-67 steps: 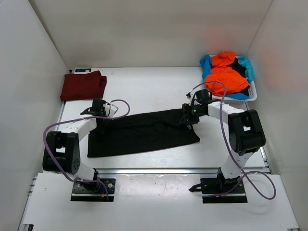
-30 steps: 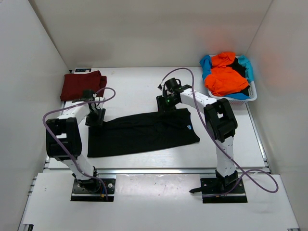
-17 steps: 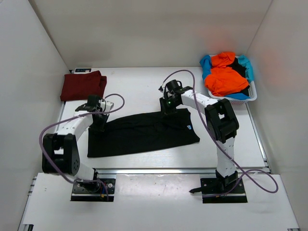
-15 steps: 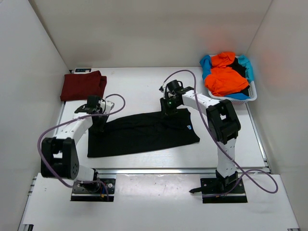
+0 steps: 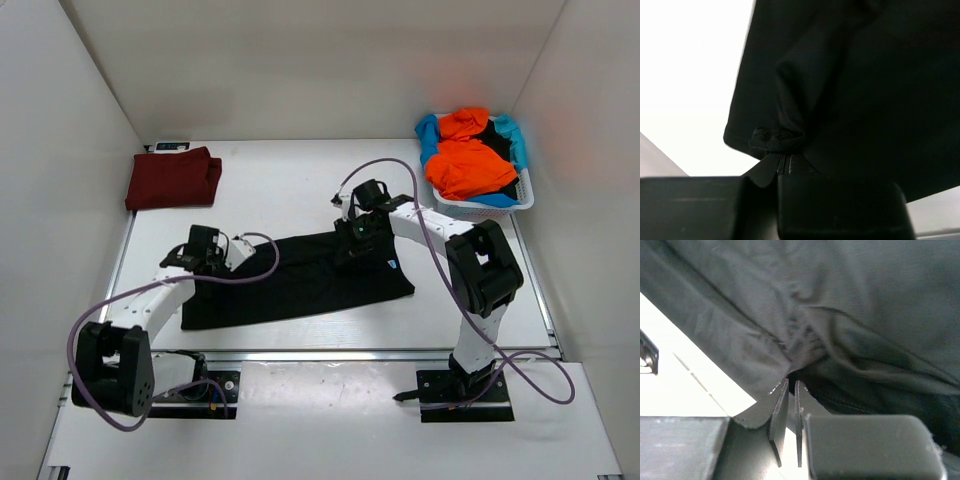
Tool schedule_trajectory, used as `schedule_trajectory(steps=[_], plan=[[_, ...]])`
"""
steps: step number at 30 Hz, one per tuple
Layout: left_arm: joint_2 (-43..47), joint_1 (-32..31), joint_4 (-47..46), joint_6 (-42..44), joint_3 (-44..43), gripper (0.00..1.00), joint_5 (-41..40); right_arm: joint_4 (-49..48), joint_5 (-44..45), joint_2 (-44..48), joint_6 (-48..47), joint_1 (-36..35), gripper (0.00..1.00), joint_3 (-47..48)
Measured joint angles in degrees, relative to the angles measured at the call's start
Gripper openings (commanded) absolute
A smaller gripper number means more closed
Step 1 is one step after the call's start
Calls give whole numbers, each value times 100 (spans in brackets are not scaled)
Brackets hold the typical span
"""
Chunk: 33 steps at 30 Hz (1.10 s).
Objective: Fold and stack the t-shirts
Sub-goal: Fold the other side of the tshirt into a rectangle
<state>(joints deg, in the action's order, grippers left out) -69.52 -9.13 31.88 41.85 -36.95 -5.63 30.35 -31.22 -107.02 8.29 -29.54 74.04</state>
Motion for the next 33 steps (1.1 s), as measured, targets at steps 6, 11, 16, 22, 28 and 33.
schedule_trajectory(steps=[6,11,16,22,28,33], plan=[[970,-433,-719,654,944,1,-365,-2,-214,0,-140,-149,8,-44],[3150,-787,-1451,1582,2365,0,-562,48,-269,168,-319,-146,11,-348],[4164,-907,-1362,2035,2911,1,-715,227,-229,522,-400,-35,26,-472],[3998,-592,-796,1703,2413,11,-608,402,109,560,-332,83,37,280],[4006,-721,-297,1091,2103,39,-584,321,671,9,-199,57,0,1167],[4011,-682,24,826,2100,56,-566,468,1051,-321,-168,-133,0,957]])
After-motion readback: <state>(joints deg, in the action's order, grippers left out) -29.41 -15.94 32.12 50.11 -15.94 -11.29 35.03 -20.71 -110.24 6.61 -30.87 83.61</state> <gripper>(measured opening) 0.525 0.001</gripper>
